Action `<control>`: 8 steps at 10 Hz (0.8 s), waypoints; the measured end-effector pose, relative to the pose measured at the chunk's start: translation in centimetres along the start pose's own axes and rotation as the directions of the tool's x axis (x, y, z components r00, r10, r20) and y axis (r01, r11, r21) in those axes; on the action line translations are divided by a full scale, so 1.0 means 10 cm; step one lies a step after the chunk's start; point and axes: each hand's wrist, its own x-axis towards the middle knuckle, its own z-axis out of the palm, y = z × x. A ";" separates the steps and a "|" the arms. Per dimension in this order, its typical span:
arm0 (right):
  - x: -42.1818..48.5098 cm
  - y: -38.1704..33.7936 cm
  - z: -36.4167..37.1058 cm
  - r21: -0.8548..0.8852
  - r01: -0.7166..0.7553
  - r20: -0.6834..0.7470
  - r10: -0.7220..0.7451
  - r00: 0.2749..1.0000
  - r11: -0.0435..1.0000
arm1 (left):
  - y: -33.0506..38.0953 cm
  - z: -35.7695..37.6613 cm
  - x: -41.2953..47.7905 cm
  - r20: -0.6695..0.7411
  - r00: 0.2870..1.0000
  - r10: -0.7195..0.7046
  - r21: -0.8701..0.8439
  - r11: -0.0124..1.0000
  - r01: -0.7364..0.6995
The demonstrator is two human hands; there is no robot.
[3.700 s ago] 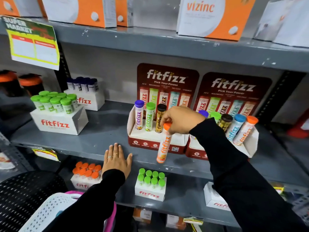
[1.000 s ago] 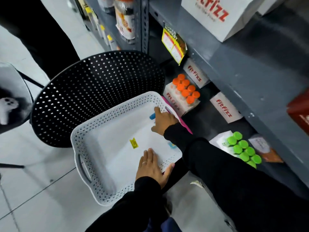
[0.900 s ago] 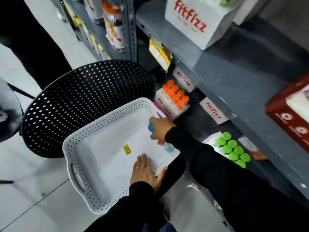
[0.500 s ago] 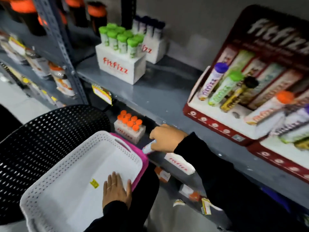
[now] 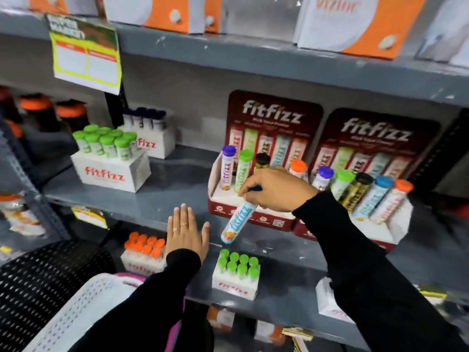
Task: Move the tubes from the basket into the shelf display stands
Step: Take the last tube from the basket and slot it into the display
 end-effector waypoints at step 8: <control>0.34 0.64 0.07 -0.105 -0.355 -0.398 0.288 0.871 0.929 | 0.09 0.10 0.11 0.111 0.993 -0.034 0.124 0.992 0.020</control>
